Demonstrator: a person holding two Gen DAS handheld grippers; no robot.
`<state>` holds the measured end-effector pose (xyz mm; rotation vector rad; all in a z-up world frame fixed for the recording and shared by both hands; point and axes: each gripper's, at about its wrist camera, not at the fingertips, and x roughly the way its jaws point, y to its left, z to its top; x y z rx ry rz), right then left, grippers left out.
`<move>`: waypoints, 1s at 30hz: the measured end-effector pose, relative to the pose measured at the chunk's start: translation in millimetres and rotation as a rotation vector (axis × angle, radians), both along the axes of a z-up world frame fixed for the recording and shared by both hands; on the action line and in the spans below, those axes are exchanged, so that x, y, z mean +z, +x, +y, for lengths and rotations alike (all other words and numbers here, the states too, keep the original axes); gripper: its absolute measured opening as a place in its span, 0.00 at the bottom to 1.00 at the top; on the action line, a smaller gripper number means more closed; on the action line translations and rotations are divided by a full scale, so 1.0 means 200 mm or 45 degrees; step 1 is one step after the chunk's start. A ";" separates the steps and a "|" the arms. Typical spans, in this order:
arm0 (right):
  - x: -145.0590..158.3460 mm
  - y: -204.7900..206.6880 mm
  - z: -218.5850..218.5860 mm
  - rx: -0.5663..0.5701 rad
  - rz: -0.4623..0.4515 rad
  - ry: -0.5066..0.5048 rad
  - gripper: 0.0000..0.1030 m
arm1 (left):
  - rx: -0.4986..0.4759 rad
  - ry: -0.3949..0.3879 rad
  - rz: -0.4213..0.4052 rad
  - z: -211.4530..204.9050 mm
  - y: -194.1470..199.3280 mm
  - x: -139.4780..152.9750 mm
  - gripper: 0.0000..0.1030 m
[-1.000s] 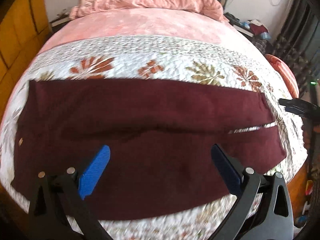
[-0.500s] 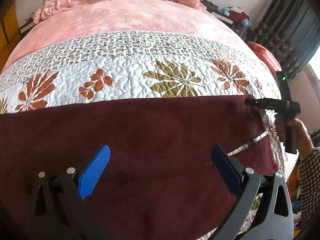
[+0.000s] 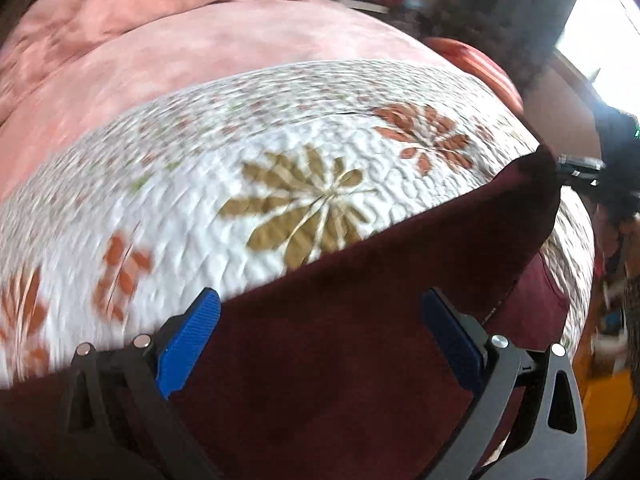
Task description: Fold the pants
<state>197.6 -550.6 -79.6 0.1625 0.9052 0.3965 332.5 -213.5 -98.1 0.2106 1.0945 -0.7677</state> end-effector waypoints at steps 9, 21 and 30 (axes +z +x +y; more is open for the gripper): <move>0.10 -0.03 -0.01 0.062 -0.072 0.008 0.20 | -0.299 -0.026 0.173 -0.23 0.20 -0.16 0.97; 0.07 0.01 -0.03 0.014 -0.079 0.036 0.20 | -0.343 -0.054 0.482 -0.13 0.15 -0.28 0.21; 0.12 -0.07 0.02 -0.075 -0.182 0.001 0.21 | -0.044 0.096 -0.250 -0.02 -0.24 0.23 0.11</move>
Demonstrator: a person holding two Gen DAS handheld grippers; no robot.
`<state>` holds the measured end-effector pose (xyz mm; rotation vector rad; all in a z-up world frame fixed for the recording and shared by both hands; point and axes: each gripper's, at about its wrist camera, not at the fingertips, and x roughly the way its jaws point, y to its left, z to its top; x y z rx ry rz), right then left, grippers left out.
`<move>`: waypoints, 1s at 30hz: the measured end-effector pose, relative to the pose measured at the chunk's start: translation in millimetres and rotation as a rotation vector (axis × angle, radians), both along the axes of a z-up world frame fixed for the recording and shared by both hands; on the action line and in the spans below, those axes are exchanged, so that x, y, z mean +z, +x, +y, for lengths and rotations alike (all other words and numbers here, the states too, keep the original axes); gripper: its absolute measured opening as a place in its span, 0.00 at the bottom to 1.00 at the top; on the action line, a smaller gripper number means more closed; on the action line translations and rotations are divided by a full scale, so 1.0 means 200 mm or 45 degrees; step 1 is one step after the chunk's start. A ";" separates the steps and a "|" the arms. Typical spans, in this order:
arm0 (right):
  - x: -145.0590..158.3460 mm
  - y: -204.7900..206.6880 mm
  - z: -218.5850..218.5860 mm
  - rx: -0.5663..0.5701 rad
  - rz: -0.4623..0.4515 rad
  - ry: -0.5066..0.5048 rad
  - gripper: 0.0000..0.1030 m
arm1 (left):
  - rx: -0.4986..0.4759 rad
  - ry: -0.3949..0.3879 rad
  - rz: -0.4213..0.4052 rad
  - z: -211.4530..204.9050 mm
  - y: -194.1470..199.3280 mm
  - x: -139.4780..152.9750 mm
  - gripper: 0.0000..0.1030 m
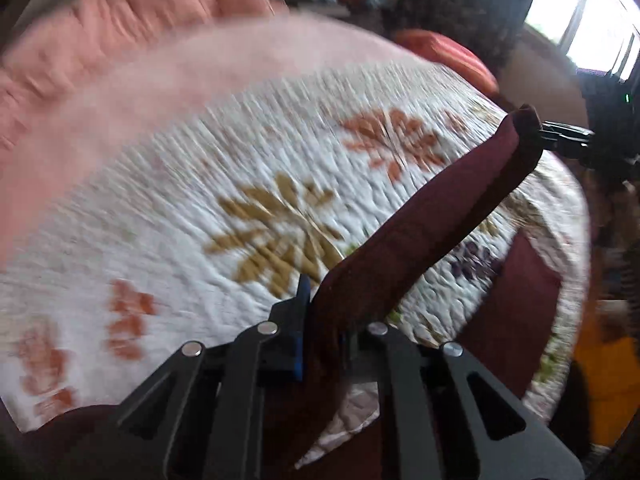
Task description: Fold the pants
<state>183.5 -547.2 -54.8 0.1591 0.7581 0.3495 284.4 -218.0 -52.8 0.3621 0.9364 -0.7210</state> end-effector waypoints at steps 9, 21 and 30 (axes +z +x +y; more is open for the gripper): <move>-0.29 -0.40 0.01 -0.011 0.085 -0.005 0.22 | -0.008 0.231 -0.292 -0.09 -0.69 -0.11 0.12; -0.57 -0.84 -0.02 -0.109 0.269 0.091 0.55 | -0.139 0.428 -0.362 -0.07 -1.18 -0.56 0.15; -0.53 -0.92 -0.07 -0.208 0.338 0.380 0.92 | -0.037 0.326 -0.245 -0.06 -1.10 -0.53 0.17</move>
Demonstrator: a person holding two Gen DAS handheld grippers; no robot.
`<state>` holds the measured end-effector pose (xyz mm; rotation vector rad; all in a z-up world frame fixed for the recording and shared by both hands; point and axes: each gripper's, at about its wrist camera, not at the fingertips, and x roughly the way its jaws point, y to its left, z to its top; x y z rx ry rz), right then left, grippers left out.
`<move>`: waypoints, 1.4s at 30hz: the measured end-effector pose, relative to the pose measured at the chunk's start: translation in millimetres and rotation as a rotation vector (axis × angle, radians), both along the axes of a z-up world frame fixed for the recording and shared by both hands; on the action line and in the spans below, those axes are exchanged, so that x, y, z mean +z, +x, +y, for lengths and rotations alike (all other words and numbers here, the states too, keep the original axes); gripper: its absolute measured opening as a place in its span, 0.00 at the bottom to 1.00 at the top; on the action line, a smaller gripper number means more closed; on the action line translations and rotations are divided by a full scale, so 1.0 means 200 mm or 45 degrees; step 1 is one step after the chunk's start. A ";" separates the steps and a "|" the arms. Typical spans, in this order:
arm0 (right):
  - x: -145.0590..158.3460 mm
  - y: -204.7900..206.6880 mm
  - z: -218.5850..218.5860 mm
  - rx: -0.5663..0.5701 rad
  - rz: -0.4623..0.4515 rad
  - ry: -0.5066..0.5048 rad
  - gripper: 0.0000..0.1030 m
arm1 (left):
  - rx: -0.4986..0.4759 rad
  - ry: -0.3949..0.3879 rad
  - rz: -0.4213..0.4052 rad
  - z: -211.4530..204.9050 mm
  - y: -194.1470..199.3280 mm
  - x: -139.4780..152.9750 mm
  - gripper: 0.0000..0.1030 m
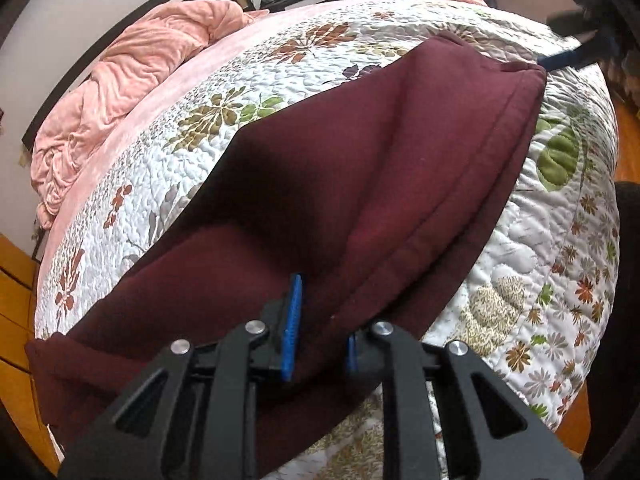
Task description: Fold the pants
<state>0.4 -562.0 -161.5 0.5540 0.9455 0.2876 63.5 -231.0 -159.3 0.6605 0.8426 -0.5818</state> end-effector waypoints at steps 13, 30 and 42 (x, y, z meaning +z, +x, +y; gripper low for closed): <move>0.08 0.04 0.04 0.001 -0.023 -0.153 0.24 | 0.149 -0.187 0.204 0.02 0.08 0.06 0.21; 0.23 0.00 0.00 -0.151 -0.013 -0.342 0.14 | 0.090 -0.260 0.243 -0.08 0.00 0.04 0.43; 0.01 0.19 0.35 0.021 0.195 -0.437 0.23 | 0.114 -0.527 0.257 0.21 -0.14 0.33 0.66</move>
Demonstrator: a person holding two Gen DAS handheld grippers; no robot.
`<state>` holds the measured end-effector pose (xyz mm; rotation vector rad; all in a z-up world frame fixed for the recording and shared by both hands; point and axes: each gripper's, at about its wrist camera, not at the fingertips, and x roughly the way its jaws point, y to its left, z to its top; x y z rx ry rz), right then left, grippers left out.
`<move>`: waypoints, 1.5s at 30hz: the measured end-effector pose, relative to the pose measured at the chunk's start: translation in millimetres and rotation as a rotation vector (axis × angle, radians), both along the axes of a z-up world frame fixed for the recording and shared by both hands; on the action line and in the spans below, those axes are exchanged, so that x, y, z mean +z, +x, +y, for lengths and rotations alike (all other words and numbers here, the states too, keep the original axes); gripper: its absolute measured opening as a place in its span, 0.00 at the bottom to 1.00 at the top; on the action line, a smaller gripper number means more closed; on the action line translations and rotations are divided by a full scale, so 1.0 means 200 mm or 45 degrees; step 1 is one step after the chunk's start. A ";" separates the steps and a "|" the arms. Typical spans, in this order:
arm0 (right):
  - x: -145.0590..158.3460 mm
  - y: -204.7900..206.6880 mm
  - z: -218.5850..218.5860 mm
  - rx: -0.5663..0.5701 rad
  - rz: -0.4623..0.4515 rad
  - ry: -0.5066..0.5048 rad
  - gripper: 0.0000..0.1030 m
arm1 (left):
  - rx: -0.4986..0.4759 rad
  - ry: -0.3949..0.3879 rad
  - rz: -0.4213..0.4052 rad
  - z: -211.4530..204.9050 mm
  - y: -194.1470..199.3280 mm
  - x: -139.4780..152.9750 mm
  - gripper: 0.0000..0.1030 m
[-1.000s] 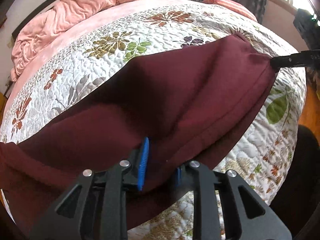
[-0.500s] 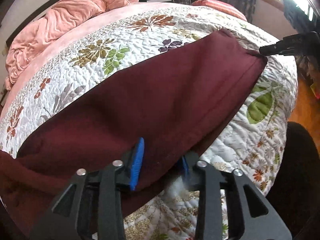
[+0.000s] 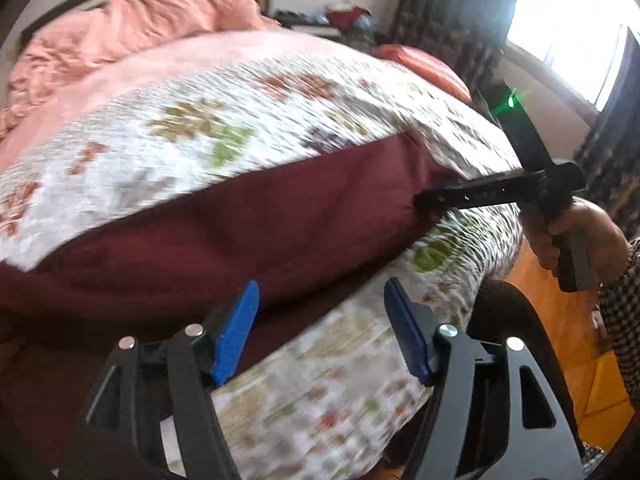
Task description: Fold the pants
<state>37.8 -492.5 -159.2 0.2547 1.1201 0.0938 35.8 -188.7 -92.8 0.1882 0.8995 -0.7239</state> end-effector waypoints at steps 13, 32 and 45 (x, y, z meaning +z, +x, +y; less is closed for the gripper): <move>0.33 0.20 1.05 0.659 -0.177 0.273 0.62 | 0.713 0.040 0.190 1.03 0.22 -0.16 0.72; 0.32 0.32 1.60 0.953 -0.106 0.316 0.00 | 0.974 -0.011 0.272 1.39 0.29 -0.22 0.70; 0.17 0.56 1.71 0.897 -0.037 0.051 0.60 | 0.967 -0.118 0.354 1.45 0.29 -0.27 0.79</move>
